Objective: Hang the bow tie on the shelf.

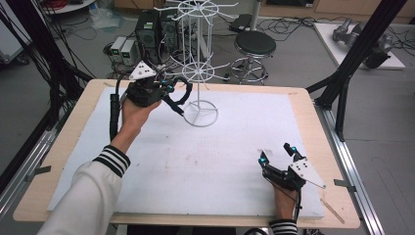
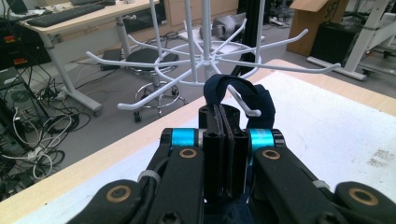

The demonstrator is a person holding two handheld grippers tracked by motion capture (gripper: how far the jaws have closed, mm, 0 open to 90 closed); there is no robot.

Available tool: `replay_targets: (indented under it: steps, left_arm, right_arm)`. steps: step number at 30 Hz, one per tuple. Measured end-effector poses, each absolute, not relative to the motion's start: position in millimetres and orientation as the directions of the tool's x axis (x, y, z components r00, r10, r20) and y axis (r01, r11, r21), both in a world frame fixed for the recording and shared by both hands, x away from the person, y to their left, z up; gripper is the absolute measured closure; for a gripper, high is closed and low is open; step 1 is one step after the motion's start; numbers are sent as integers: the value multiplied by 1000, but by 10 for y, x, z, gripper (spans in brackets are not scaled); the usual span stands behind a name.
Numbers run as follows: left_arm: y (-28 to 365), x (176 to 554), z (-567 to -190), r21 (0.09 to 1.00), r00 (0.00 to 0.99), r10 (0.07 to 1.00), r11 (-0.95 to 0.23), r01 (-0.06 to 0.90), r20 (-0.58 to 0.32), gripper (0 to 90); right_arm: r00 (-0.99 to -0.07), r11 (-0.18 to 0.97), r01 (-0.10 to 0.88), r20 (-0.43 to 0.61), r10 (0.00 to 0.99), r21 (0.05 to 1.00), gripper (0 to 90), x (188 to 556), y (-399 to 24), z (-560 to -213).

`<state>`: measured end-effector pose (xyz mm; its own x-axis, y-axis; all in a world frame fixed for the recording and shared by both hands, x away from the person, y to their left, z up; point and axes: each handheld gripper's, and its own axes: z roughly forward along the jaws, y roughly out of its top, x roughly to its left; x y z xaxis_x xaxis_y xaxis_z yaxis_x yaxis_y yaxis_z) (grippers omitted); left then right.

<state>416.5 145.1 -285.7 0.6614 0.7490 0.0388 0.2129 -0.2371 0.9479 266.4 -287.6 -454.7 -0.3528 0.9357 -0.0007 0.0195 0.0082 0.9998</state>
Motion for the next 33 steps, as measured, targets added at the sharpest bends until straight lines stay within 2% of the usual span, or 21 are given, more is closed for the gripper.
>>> replay_targets:
  steps: [13, 21, 22, 23, 24, 26, 27, 28, 29, 30, 33]
  left_arm:
    - [1400, 4198, -2960, 941, 654, 755, -248, 229, 40, 870]
    - [1393, 4185, -3012, 933, 638, 766, -281, 226, 76, 801]
    - [1407, 4171, -3028, 935, 626, 775, -280, 218, 87, 711]
    - [1407, 4171, -3028, 935, 626, 775, -280, 218, 87, 656]
    - [1419, 4163, -3043, 936, 622, 779, -276, 218, 85, 656]
    - [1449, 4146, -3090, 942, 614, 786, -254, 220, 69, 516]
    - [1477, 4137, -3117, 943, 613, 788, -247, 224, 61, 384]
    - [1508, 4125, -3146, 944, 615, 787, -236, 230, 47, 306]
    - [1543, 4106, -3178, 948, 623, 781, -223, 228, 34, 306]
    - [1583, 4074, -3208, 951, 630, 777, -206, 229, 17, 205]
    - [1734, 3914, -3327, 968, 656, 755, -172, 181, 12, 174]
  right_arm:
    - [-352, 7, 21, 1, 936, 1000, 109, 2662, -2875, -4547]
    - [-352, 7, 19, 0, 936, 1000, 109, 2661, -2876, -4548]
    - [-352, 7, 20, 1, 936, 1000, 110, 2661, -2876, -4547]
    - [-353, 7, 19, 1, 936, 1000, 109, 2661, -2876, -4548]
    - [-353, 7, 19, 1, 936, 1000, 109, 2661, -2876, -4548]
    - [-353, 8, 18, -1, 936, 1000, 109, 2660, -2876, -4548]
    - [-352, 7, 15, -1, 936, 1000, 109, 2656, -2875, -4549]
    - [-353, 7, 14, -2, 936, 1000, 110, 2656, -2876, -4549]
    - [-353, 7, 14, -2, 936, 1000, 110, 2656, -2876, -4549]
    - [-351, 4, 17, 2, 936, 1000, 109, 2653, -2875, -4549]
    - [-353, 4, 18, 3, 936, 1000, 109, 2654, -2877, -4550]
